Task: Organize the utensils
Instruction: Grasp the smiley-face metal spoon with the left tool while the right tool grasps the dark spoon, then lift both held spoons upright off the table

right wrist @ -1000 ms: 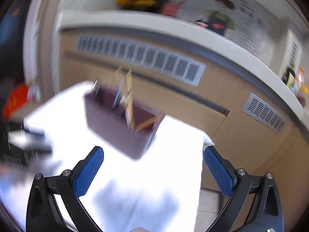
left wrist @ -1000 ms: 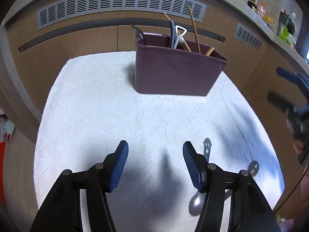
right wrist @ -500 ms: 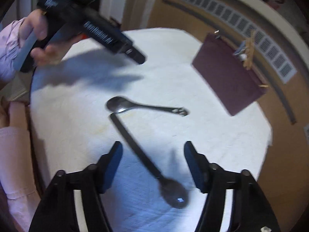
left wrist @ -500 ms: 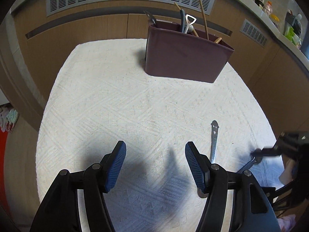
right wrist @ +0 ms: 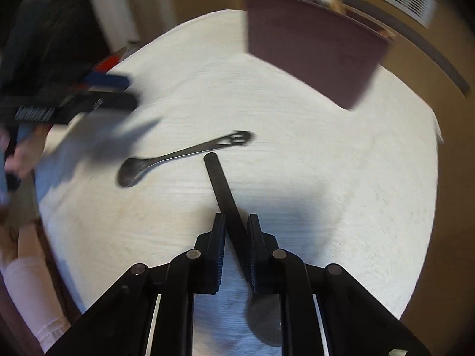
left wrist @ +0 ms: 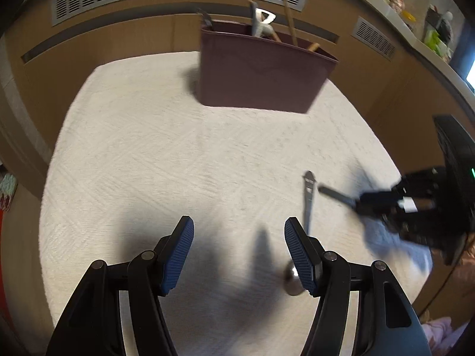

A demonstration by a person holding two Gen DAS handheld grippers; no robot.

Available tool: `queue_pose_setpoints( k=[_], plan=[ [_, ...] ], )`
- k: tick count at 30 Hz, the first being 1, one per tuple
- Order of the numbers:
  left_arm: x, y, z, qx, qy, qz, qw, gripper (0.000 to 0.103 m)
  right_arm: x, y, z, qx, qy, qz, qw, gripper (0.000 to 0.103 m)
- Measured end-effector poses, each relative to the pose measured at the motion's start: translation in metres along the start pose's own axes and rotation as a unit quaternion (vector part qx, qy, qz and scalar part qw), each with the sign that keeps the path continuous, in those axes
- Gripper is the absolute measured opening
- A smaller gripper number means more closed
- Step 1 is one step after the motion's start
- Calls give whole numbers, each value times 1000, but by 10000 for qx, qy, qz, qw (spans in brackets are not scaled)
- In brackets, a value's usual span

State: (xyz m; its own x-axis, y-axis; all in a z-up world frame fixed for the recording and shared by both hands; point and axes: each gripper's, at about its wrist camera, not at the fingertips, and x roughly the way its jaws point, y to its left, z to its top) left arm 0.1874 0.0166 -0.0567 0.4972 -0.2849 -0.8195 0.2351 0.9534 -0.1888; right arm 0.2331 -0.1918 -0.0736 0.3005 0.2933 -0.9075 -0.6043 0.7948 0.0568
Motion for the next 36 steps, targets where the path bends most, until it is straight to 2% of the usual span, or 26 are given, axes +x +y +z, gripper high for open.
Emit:
queue_pose_setpoints(
  k=[3, 5, 7, 9, 15, 18, 22, 26, 31, 36],
  plan=[
    [5, -21, 0, 326, 83, -119, 9994, 62, -2, -21, -1, 518, -63, -50, 9986, 12],
    [12, -36, 3, 577, 221, -208, 9979, 51, -4, -29, -4, 659, -85, -14, 9978, 12],
    [23, -52, 6, 905, 439, -207, 9947, 38, -5, -30, -5, 657, -124, -95, 9977, 12],
    [33, -66, 9, 1206, 609, -140, 9907, 31, -6, -25, -6, 626, -159, -139, 9978, 12],
    [61, -85, 22, 1561, 1020, 156, 9823, 19, -15, -9, -20, 338, -391, -331, 9981, 13],
    [65, -86, 30, 1557, 1046, 213, 9820, 14, -19, -7, -19, 221, -505, -391, 9977, 14],
    [68, -83, 33, 1408, 1051, 116, 9844, 9, -19, -9, -20, 209, -540, -393, 9976, 15],
    [65, -76, 31, 1309, 983, 44, 9865, 9, -12, -13, -19, 273, -481, -292, 9980, 24],
    [58, -61, 30, 1130, 891, 183, 9894, 9, -4, -13, -14, 356, -346, -223, 9985, 24],
    [52, -50, 28, 1024, 961, 114, 9900, 9, 1, -15, -5, 391, -242, -146, 9988, 24]
  ],
)
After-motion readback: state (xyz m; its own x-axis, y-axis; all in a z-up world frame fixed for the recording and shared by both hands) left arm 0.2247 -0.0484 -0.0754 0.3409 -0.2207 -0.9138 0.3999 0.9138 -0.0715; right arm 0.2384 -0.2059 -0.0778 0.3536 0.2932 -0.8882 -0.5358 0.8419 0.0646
